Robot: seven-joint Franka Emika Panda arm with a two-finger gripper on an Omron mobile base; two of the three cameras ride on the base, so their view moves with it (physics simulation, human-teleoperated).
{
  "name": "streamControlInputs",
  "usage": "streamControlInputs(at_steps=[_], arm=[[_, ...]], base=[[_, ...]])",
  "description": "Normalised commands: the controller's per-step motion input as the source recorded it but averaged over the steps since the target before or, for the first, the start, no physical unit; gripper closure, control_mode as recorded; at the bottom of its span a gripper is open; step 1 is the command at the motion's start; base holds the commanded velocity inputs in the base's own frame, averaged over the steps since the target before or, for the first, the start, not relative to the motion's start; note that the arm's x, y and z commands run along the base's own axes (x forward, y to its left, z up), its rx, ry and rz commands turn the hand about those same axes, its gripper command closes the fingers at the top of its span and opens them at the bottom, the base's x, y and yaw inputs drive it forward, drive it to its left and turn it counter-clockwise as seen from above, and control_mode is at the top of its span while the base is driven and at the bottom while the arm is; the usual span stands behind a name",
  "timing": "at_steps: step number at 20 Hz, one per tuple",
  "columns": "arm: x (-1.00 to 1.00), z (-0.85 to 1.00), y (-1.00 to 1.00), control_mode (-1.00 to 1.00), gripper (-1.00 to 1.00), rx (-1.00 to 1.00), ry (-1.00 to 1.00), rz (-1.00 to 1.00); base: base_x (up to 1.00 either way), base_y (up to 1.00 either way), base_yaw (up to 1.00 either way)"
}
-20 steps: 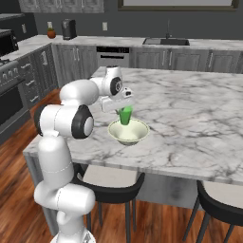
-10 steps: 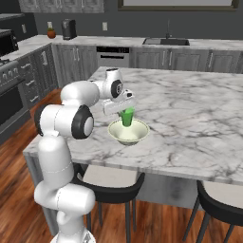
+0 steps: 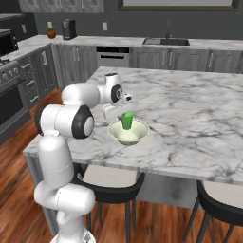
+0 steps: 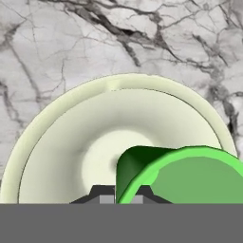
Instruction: Place the cup inside the bowl on the dining table and move the bowl to any counter.
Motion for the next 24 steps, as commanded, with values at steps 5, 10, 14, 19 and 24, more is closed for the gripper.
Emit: streamControlInputs(at_steps=[5,10,14,19,24], arm=[[0.00,-0.12,-0.09,-1.00,1.00,0.00,0.00,0.05],[0.08,-0.11,-0.14,-1.00,1.00,0.00,0.00,0.06],[0.10,-0.10,-0.13,-1.00,1.00,0.00,0.00,0.07],[0.01,-0.09,-0.02,-1.00,1.00,0.00,0.00,0.07],[0.00,-0.10,0.00,-1.00,1.00,0.00,0.00,0.07]], base=[[0.00,0.00,0.00],[0.00,0.00,0.00],[0.00,0.00,0.00],[0.00,0.00,0.00],[0.00,0.00,0.00]])
